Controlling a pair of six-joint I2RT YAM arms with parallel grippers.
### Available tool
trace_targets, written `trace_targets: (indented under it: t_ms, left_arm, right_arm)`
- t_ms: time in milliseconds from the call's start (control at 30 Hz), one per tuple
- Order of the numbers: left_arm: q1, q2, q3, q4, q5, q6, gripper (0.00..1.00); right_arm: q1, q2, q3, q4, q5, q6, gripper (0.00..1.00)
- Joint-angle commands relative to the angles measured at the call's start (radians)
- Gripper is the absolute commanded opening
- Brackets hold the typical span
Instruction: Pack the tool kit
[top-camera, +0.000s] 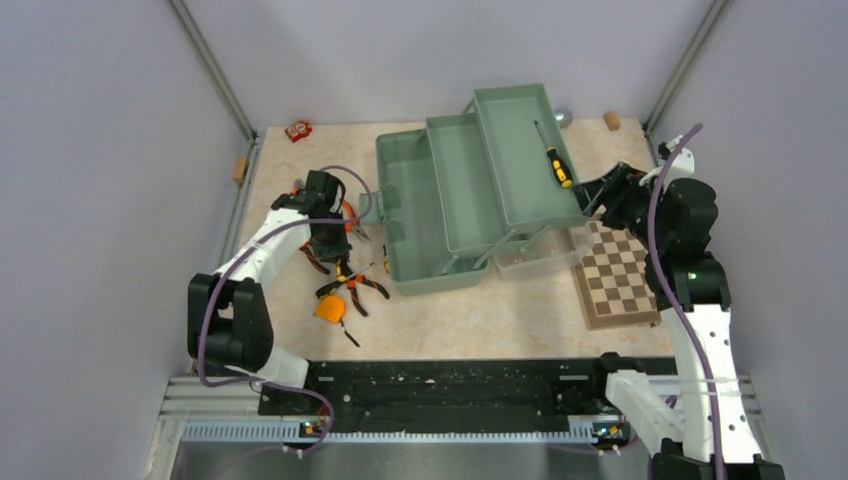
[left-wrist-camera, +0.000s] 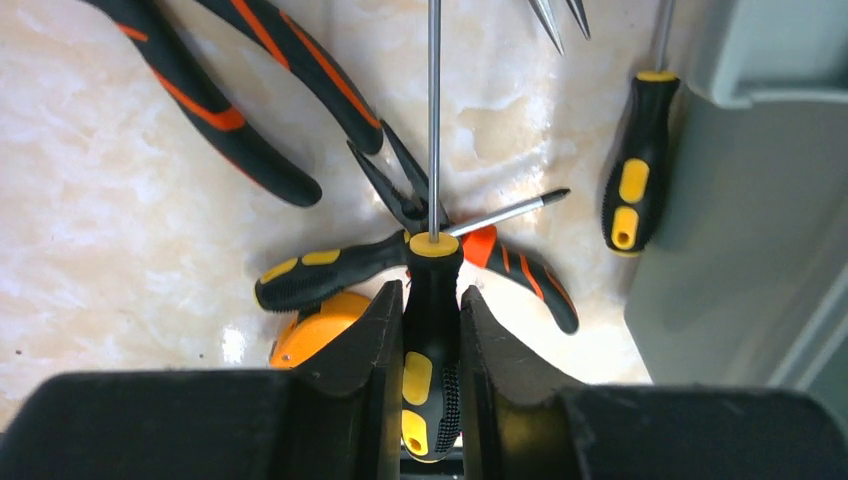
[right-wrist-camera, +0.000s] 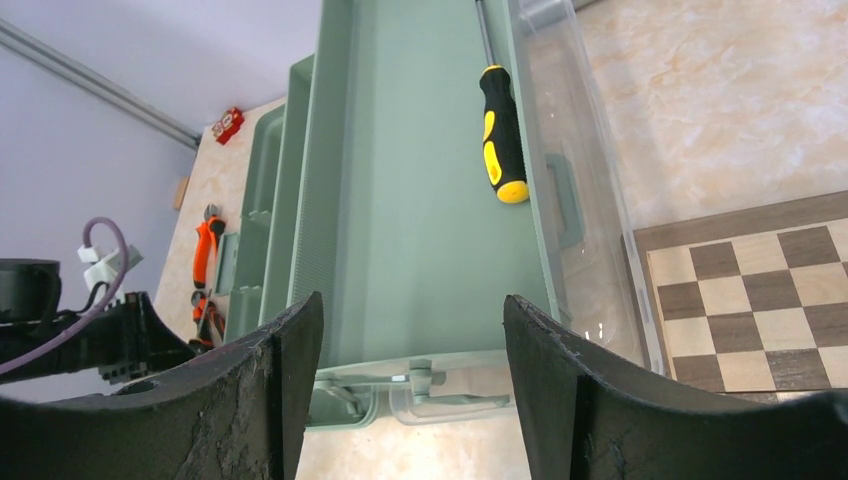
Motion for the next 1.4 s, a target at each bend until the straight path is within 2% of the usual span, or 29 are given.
trace_targets:
  t_ms: [0, 233, 400, 600, 800, 1033, 1367]
  left_arm:
    - [0.003, -0.123, 0.009, -0.049, 0.020, -0.040, 0.00]
    - [0.004, -0.297, 0.061, 0.001, 0.014, -0.139, 0.00]
    - [0.003, -0.367, 0.121, 0.126, 0.184, -0.251, 0.00]
    - [-0.031, -0.370, 0.183, 0.314, 0.335, -0.427, 0.00]
    - [-0.147, -0.295, 0.293, 0.460, 0.318, -0.523, 0.00]
    - [-0.301, -0.125, 0.433, 0.638, 0.264, -0.609, 0.00]
    - [-0.450, 0.133, 0.641, 0.754, 0.192, -0.654, 0.00]
  right_arm:
    - [0.007, 0.000, 0.055, 0.020, 0.010, -0.003, 0.66]
    - [0.007, 0.005, 0.060, 0.023, 0.012, -0.004, 0.66]
    - [0.008, 0.004, 0.059, 0.022, 0.016, -0.007, 0.66]
    - [0.008, -0.003, 0.054, 0.022, 0.022, -0.013, 0.67]
    - [0.007, -0.014, 0.042, 0.022, 0.024, -0.007, 0.69]
    - [0.008, -0.030, 0.027, 0.022, 0.021, 0.001, 0.70]
    - [0.012, -0.058, -0.002, 0.023, -0.008, 0.044, 0.74]
